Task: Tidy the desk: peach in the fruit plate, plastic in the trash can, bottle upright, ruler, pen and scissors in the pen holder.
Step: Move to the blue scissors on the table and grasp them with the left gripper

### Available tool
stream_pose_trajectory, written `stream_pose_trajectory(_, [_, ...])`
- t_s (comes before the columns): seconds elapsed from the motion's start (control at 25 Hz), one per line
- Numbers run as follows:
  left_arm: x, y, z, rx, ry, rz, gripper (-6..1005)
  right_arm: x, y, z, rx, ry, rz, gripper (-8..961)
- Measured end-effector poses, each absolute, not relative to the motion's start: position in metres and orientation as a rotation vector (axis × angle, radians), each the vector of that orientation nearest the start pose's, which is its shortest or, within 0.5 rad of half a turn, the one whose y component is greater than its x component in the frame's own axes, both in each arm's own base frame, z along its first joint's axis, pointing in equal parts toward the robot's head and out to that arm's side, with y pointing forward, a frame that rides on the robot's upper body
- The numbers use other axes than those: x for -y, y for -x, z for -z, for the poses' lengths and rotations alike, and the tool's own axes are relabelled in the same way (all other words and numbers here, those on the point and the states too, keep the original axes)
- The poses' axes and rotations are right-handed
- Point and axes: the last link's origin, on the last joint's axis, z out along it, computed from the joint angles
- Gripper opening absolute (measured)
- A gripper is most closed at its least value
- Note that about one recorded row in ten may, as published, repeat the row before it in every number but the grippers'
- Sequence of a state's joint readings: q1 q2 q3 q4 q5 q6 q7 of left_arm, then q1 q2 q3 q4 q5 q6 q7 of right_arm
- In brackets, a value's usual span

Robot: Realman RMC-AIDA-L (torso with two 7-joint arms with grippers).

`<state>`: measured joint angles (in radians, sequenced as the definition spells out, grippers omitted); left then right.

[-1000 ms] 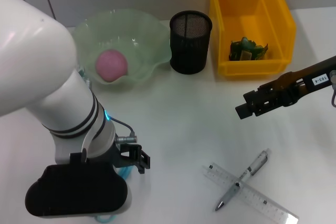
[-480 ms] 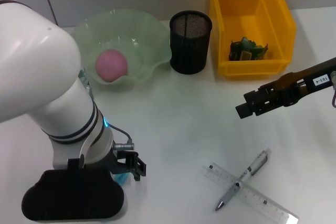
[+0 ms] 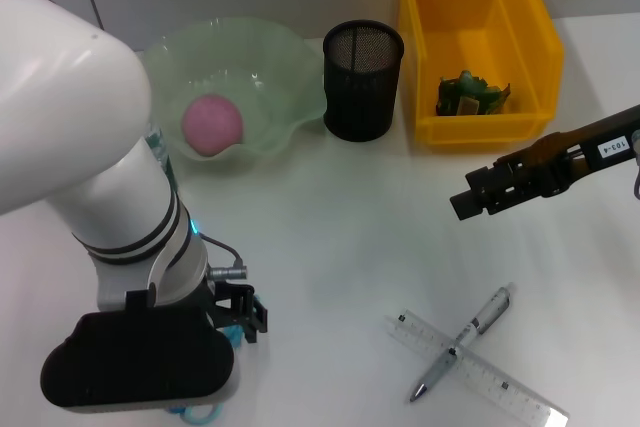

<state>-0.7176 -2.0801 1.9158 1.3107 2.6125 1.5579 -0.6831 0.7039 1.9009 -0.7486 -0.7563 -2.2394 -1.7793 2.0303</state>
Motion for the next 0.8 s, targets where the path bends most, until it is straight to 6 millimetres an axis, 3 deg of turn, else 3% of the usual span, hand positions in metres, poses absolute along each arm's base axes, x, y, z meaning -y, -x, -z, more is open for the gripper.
stream_pose_trajectory(0.8, [-0.3096, 0.1487, 0.0847, -2.56, 2.362, -0.925, 626, -0.3616, -0.2346, -0.0676, -1.178, 2.867, -0.269, 814])
